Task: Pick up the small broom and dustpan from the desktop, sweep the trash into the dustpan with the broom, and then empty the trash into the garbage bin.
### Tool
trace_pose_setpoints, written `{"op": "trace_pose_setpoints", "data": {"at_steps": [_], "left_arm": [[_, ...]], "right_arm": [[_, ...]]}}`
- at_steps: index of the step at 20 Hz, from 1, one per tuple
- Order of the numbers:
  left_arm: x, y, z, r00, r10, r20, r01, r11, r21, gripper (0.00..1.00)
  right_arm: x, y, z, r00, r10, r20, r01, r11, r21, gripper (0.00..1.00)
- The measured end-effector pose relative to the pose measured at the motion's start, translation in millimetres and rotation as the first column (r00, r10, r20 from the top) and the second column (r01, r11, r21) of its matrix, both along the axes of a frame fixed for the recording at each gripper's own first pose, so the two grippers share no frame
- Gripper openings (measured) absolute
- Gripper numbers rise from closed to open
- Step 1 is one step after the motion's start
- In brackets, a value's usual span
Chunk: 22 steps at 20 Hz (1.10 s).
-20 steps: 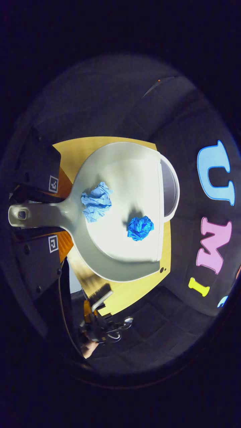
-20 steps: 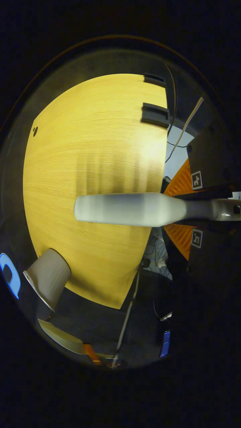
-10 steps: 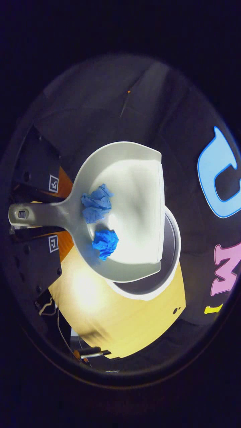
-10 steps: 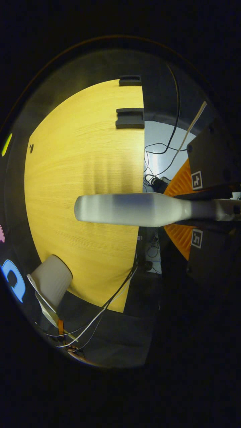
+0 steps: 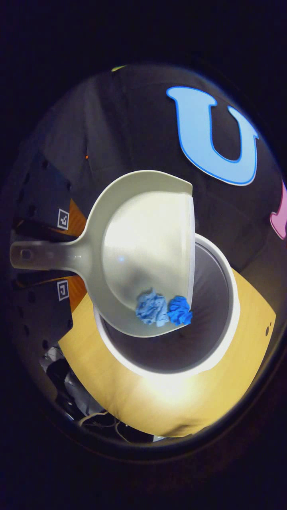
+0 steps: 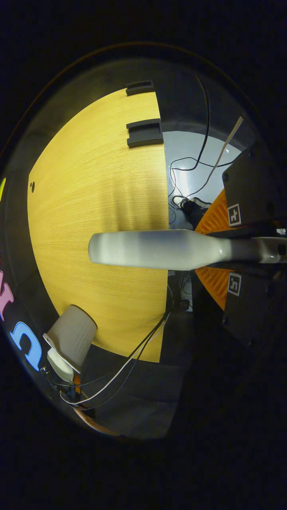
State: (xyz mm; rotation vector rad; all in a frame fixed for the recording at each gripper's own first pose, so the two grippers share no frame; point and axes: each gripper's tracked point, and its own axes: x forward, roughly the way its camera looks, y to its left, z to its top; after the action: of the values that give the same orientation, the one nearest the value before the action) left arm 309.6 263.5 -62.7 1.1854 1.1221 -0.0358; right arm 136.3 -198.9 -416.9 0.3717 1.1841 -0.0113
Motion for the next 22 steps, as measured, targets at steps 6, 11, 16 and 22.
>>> {"op": "trace_pose_setpoints", "data": {"at_steps": [6,11,16,22], "left_arm": [[2,14,6,0.997,-0.078,0.019,0.075,0.989,0.128,0.3],[8,-1,-1,0.988,-0.021,0.15,0.026,0.999,-0.034,0.3],[15,-10,-17,0.961,0.0,0.275,0.048,0.985,-0.166,0.29],[17,-56,-35,0.913,0.041,0.407,0.121,0.923,-0.365,0.29]], "right_arm": [[1,-2,3,1.0,0.026,-0.013,-0.026,1.0,-0.008,0.28],[14,-15,12,0.999,0.031,-0.014,-0.031,0.999,-0.041,0.28],[47,-29,18,0.992,0.124,0.001,-0.124,0.988,-0.094,0.28],[107,-18,56,0.982,0.151,0.115,-0.141,0.986,-0.091,0.28]]}}
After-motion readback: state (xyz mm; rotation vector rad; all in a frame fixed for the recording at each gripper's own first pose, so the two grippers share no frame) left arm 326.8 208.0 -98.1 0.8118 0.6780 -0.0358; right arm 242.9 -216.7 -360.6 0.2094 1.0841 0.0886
